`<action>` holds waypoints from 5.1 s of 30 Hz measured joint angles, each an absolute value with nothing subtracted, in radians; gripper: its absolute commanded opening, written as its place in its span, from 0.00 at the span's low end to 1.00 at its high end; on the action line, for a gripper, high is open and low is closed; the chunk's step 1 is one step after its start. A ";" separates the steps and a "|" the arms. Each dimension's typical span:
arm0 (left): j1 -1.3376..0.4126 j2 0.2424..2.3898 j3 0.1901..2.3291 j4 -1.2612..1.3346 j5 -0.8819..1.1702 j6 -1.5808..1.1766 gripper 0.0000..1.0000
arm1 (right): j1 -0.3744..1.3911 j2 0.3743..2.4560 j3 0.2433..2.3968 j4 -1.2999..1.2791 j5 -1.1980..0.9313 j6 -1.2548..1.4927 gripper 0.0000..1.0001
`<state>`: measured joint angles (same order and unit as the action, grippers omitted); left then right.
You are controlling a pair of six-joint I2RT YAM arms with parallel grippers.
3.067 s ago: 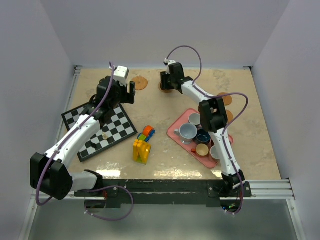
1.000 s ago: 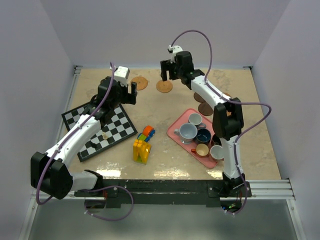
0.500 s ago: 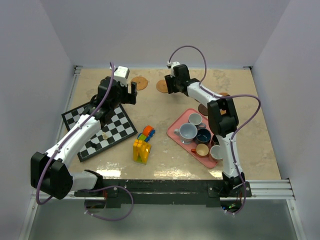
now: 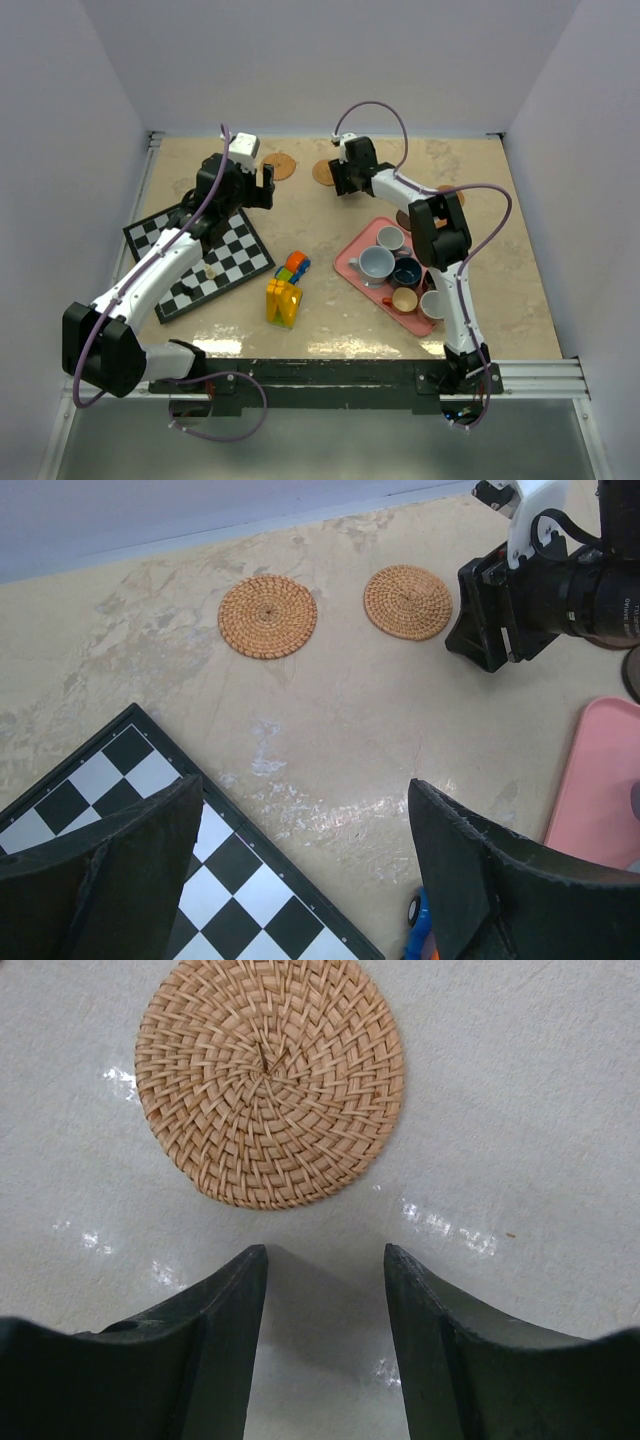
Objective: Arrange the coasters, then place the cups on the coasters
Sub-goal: Move the coaster to the center of the board.
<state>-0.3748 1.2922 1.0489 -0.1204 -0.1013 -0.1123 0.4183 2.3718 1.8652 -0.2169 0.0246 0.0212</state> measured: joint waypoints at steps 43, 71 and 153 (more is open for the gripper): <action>-0.376 1.300 1.049 -0.120 -0.100 -0.113 0.91 | 0.433 2.580 2.223 -0.343 -0.228 -0.185 0.54; -0.376 1.300 1.049 -0.121 -0.101 -0.113 0.94 | 0.437 2.140 1.814 -0.161 -0.118 -0.060 0.87; -0.388 1.300 1.048 -0.120 -0.089 -0.121 0.94 | 0.270 2.176 1.484 0.019 -0.118 0.213 0.41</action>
<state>-0.3878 1.2999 1.0485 -0.1200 -0.0887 -0.1211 0.2695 2.1761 1.4841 0.0185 -0.1184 0.2127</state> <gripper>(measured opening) 0.938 0.417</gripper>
